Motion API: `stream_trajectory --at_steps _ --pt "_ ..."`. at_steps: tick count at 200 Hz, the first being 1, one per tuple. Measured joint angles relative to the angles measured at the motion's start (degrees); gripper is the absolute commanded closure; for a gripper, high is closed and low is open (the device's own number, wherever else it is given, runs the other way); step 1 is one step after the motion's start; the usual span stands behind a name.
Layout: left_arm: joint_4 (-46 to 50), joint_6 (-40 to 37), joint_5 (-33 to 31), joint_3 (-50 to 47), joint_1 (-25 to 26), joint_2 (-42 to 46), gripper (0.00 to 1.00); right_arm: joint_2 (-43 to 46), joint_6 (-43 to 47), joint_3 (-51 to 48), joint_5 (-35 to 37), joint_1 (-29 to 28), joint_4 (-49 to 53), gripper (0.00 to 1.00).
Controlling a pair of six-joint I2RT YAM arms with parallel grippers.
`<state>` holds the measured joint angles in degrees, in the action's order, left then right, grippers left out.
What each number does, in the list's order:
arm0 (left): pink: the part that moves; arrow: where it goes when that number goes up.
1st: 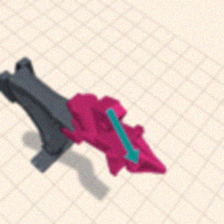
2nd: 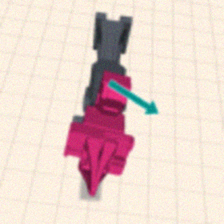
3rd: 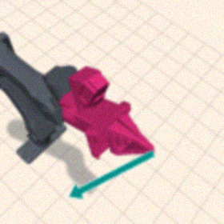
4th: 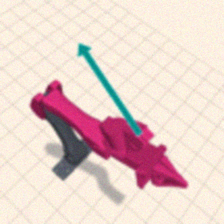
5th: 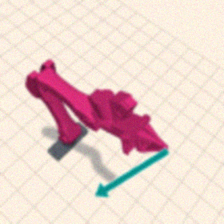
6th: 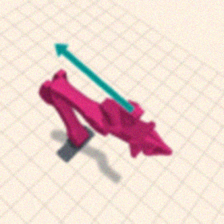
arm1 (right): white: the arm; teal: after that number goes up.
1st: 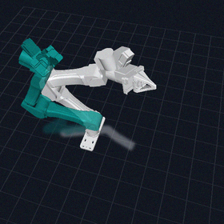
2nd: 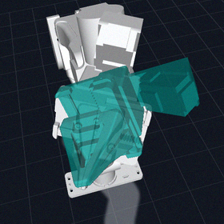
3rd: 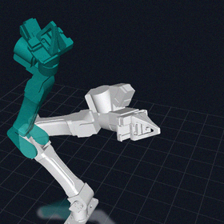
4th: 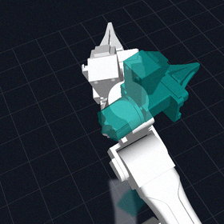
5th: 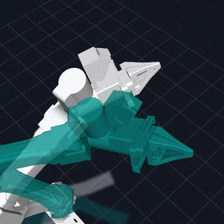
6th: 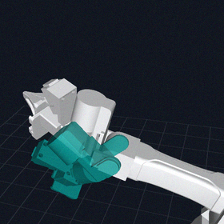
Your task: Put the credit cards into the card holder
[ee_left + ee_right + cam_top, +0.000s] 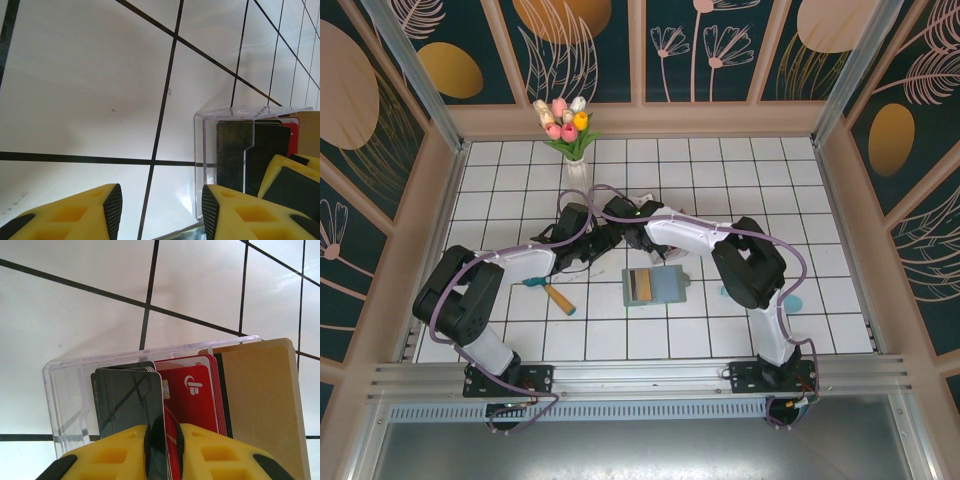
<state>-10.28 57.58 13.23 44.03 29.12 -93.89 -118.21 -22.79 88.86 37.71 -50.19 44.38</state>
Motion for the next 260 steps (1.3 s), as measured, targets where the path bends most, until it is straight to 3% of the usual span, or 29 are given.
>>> stream_trajectory --at_steps 23,70,118,191,260 --pt "0.0 0.0 0.0 0.0 0.0 0.0 0.52 0.3 0.0 -0.6 -0.1 0.1 0.0 0.83" --pt "0.0 0.0 0.2 0.0 0.0 0.0 0.51 0.9 0.0 -0.9 0.0 0.3 0.0 0.83" --pt "0.0 0.0 0.4 0.0 0.0 0.0 0.51 2.0 0.4 -1.2 0.0 0.4 0.0 0.92" --pt "0.0 0.0 0.5 0.0 0.0 0.0 0.51 3.0 0.5 -1.3 -1.1 0.7 0.0 0.94" --pt "-1.8 0.0 3.1 0.0 0.0 0.4 0.48 12.6 0.4 -2.5 -7.1 1.6 -1.1 0.97"
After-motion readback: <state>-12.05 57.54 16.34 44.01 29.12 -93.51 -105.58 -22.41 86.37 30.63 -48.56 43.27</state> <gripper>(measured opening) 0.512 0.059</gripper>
